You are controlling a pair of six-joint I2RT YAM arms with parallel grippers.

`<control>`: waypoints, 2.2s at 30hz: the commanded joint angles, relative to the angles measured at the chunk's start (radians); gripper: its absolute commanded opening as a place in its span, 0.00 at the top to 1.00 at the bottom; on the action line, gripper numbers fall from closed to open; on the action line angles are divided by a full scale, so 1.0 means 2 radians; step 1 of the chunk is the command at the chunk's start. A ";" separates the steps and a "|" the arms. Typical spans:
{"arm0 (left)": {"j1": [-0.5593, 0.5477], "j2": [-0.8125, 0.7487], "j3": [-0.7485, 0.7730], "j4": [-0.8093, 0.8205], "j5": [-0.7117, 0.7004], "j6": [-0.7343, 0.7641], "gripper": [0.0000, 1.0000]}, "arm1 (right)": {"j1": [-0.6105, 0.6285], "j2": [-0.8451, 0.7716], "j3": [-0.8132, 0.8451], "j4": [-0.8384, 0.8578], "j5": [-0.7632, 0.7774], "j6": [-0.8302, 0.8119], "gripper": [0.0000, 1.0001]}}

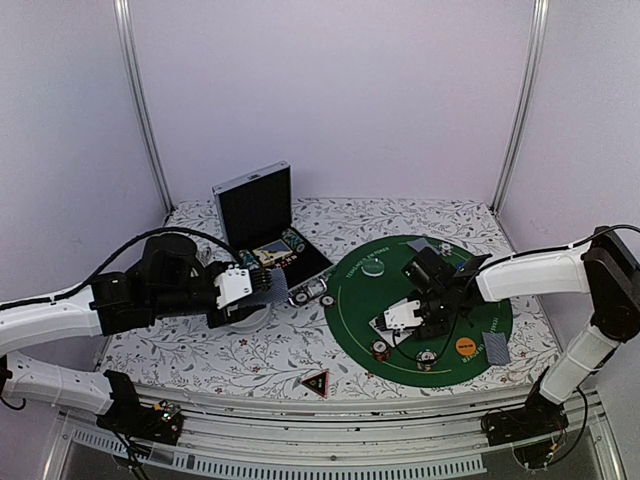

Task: Distribute texas hold em gaming equipment
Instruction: Flop the poker card in the community card area, then pick up the poker card from the face-down deck piles.

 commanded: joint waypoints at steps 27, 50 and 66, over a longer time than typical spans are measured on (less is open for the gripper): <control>-0.001 -0.013 -0.006 0.018 0.000 0.004 0.46 | 0.087 0.036 0.199 0.327 -0.382 0.626 0.00; -0.001 -0.012 -0.006 0.019 -0.002 0.003 0.47 | 0.097 0.101 0.261 0.224 -0.302 0.594 0.20; -0.001 -0.013 -0.006 0.018 -0.006 0.004 0.47 | 0.097 0.090 0.294 0.166 -0.332 0.569 0.67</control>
